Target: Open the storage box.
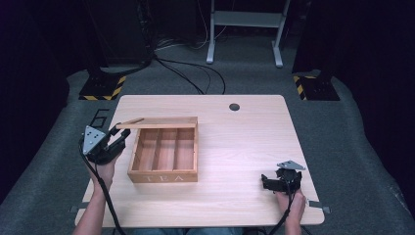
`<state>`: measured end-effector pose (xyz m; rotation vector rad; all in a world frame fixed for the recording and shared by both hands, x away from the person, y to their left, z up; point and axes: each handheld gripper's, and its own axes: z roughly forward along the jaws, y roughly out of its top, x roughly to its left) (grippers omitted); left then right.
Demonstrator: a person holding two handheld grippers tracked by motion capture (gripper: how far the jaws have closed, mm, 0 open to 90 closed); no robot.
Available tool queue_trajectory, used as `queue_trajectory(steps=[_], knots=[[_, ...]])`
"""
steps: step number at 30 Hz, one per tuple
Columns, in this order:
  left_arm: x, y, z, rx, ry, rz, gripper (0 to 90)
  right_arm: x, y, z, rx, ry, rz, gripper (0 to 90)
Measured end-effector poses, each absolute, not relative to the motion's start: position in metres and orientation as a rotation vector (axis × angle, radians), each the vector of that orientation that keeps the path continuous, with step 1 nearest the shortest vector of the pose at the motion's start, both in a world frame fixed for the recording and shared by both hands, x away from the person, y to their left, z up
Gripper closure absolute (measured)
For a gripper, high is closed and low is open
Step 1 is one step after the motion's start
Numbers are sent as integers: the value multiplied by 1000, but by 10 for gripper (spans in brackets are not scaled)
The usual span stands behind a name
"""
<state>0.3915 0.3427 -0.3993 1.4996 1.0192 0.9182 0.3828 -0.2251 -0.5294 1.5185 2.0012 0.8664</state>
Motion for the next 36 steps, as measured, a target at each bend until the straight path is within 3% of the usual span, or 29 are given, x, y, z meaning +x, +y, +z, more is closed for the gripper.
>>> queue_trajectory(steps=[36], knots=[[395, 345, -395, 1528, 1006, 917, 628, 383, -225, -530, 1517, 2002, 869, 43]])
